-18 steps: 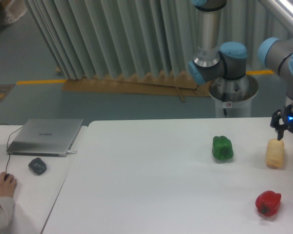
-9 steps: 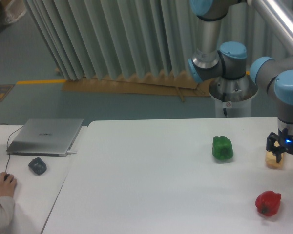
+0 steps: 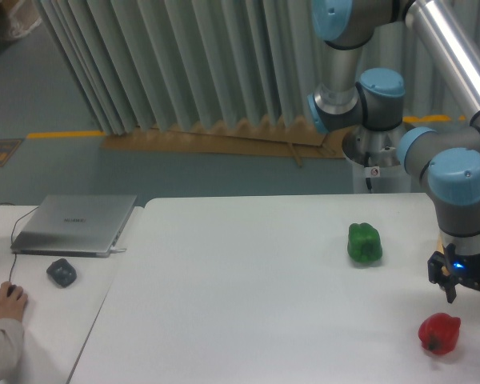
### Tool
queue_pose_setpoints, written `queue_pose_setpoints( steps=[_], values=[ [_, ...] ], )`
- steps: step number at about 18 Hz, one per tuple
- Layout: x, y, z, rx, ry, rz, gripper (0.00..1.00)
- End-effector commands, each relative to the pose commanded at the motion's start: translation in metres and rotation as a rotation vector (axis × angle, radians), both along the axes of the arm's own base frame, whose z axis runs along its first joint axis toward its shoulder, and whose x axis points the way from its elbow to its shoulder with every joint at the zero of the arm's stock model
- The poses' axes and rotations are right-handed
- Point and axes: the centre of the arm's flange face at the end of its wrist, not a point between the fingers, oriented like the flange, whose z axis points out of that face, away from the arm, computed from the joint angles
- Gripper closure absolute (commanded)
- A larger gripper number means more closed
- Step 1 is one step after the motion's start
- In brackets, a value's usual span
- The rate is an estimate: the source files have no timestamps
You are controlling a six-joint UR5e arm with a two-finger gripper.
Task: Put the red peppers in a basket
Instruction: 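Move the open gripper past the bread to above the red pepper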
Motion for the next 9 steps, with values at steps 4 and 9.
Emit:
queue_pose_setpoints(
  steps=[4,9],
  values=[
    [0.009,0.006,-0.025,-0.034,-0.028,-0.007,0.00],
    [0.018,0.005,-0.021,-0.025,-0.037,-0.014,0.00]
  ],
)
